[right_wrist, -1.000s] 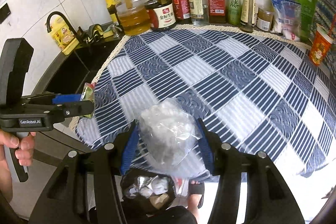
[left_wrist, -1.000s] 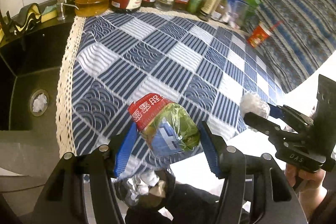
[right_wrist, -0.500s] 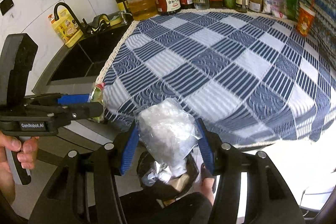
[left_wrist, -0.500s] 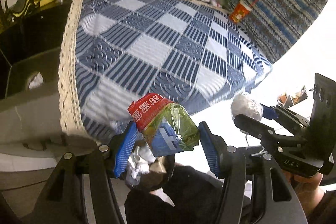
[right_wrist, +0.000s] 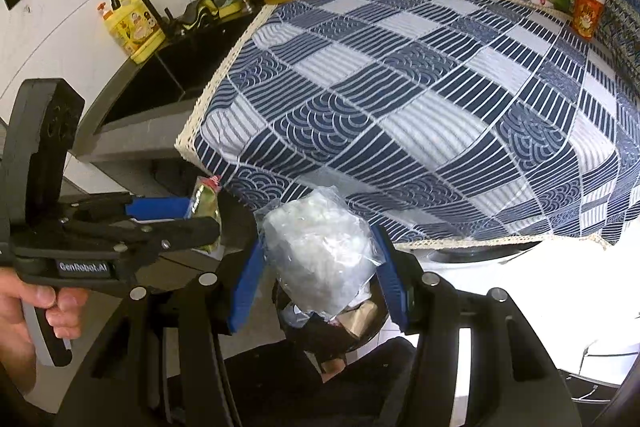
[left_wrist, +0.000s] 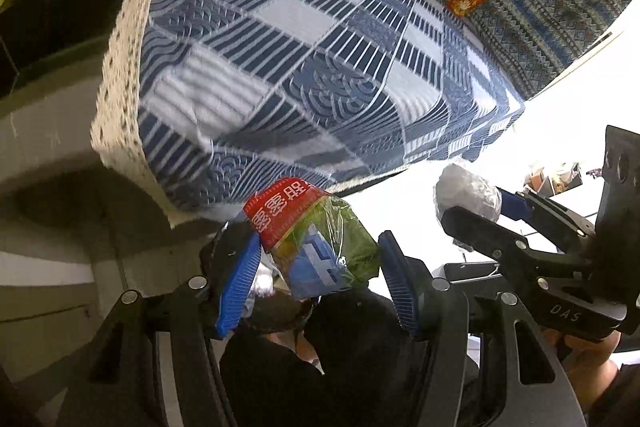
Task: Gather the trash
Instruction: 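Carry the snack wrapper and plastic bag down over the black bin, then open the left tool to drop the wrapper while the right tool releases the bag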
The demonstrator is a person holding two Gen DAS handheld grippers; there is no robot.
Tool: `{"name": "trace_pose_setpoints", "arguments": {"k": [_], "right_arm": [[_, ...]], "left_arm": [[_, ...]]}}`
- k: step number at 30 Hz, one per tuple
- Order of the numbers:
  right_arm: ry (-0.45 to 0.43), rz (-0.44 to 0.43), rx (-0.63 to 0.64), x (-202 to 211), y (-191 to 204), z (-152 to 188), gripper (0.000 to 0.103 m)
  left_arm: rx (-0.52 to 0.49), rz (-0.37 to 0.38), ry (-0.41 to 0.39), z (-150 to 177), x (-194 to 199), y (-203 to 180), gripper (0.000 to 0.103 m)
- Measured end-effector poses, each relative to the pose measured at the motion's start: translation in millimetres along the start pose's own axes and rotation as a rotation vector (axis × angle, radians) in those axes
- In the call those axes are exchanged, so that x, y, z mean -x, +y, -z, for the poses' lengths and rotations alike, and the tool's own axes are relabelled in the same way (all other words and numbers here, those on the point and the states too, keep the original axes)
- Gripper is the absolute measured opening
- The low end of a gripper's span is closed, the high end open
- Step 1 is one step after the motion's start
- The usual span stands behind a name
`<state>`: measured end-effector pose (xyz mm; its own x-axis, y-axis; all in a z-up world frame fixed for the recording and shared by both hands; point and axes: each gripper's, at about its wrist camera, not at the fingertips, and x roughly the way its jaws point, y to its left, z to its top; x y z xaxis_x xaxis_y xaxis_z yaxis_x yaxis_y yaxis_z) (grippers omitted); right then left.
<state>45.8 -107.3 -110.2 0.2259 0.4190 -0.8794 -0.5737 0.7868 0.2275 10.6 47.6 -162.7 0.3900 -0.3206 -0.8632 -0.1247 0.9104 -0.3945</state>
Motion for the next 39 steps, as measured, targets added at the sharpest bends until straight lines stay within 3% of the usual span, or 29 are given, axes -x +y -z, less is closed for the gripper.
{"name": "trace_pose_setpoints", "arguments": {"k": [17, 30, 36, 39], "right_arm": [[0.218, -0.078, -0.066, -83.5, -38.4, 35.1, 0.054], [0.383, -0.09, -0.095, -144.3, -49.1, 67.0, 0.054], [0.411, -0.104, -0.099, -169.1, -45.6, 72.9, 0.056], [0.404, -0.122, -0.115, -170.9, -48.6, 69.1, 0.068]], "left_arm": [[0.158, -0.053, 0.172, 36.4, -78.5, 39.0, 0.058], [0.271, -0.028, 0.257, 45.7, -147.3, 73.1, 0.058], [0.317, 0.001, 0.296, 51.6, -170.1, 85.6, 0.059], [0.341, 0.01, 0.307, 52.9, -174.5, 92.1, 0.074]]}}
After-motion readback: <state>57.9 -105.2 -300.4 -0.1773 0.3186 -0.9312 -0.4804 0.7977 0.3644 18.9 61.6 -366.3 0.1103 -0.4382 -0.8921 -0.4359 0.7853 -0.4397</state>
